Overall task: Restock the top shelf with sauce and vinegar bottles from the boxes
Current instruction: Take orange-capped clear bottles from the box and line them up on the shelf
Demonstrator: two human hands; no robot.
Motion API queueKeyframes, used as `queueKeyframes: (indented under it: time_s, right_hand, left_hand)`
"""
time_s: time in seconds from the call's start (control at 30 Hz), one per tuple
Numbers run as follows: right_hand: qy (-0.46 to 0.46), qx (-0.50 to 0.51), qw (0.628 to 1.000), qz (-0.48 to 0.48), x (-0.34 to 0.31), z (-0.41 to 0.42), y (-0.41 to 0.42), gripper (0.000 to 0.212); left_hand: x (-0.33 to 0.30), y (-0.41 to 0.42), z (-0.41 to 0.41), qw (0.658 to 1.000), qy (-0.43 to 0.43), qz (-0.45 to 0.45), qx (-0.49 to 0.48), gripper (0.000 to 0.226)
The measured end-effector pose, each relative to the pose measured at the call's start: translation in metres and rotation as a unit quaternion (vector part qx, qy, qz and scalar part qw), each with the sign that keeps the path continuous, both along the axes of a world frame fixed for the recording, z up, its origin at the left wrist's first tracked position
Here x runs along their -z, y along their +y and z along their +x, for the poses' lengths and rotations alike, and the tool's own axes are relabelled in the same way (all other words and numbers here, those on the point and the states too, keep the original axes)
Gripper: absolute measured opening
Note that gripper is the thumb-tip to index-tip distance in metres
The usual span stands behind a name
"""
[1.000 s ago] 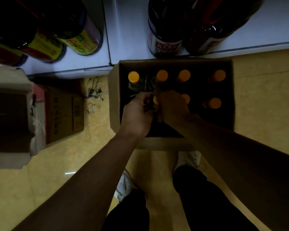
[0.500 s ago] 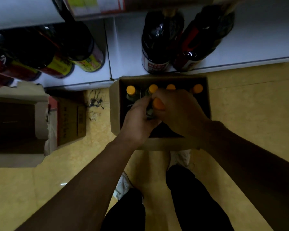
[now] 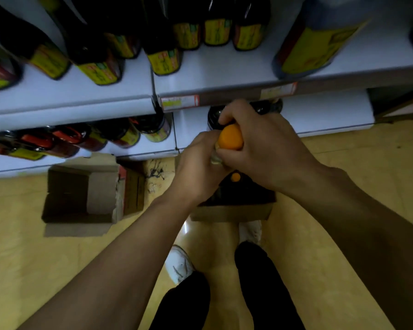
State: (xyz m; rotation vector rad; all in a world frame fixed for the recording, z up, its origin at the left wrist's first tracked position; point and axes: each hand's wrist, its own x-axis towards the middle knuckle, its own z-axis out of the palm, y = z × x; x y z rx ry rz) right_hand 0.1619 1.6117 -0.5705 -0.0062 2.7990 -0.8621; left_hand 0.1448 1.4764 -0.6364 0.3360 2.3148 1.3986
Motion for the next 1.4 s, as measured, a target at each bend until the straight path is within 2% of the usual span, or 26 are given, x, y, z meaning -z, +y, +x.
queueKeyframes:
  time_s: [0.13,0.23,0.33,0.47,0.73,1.13,1.4]
  right_hand:
    - [0.031,-0.012,0.999,-0.001,-0.068,0.006,-0.01,0.038]
    - [0.053,-0.013,0.998,-0.002,-0.123,0.01,-0.019,0.035]
    - [0.093,-0.022,0.995,0.012,-0.169,0.014,-0.025,0.036]
    - [0.148,-0.033,0.988,0.008,-0.232,0.02,-0.033,0.033]
    - [0.227,-0.027,0.973,0.029,-0.343,0.029,-0.042,0.043]
    - [0.312,-0.012,0.95,-0.002,-0.475,0.04,-0.048,0.047]
    - [0.369,0.009,0.929,-0.015,-0.537,0.034,-0.045,0.05]
  left_hand:
    - [-0.056,-0.013,0.0,0.999,0.014,0.042,0.015,0.025]
    - [-0.111,-0.022,0.001,0.997,0.049,0.037,0.051,0.027]
    - [-0.159,-0.028,0.001,0.993,0.095,0.038,0.054,0.021]
    - [-0.222,-0.037,0.002,0.987,0.144,0.039,0.056,0.026]
    - [-0.341,-0.042,0.01,0.978,0.18,0.095,0.045,0.014]
    - [-0.473,-0.046,0.012,0.958,0.24,0.145,0.064,0.016]
    - [-0.543,-0.039,0.0,0.942,0.283,0.169,0.067,0.021]
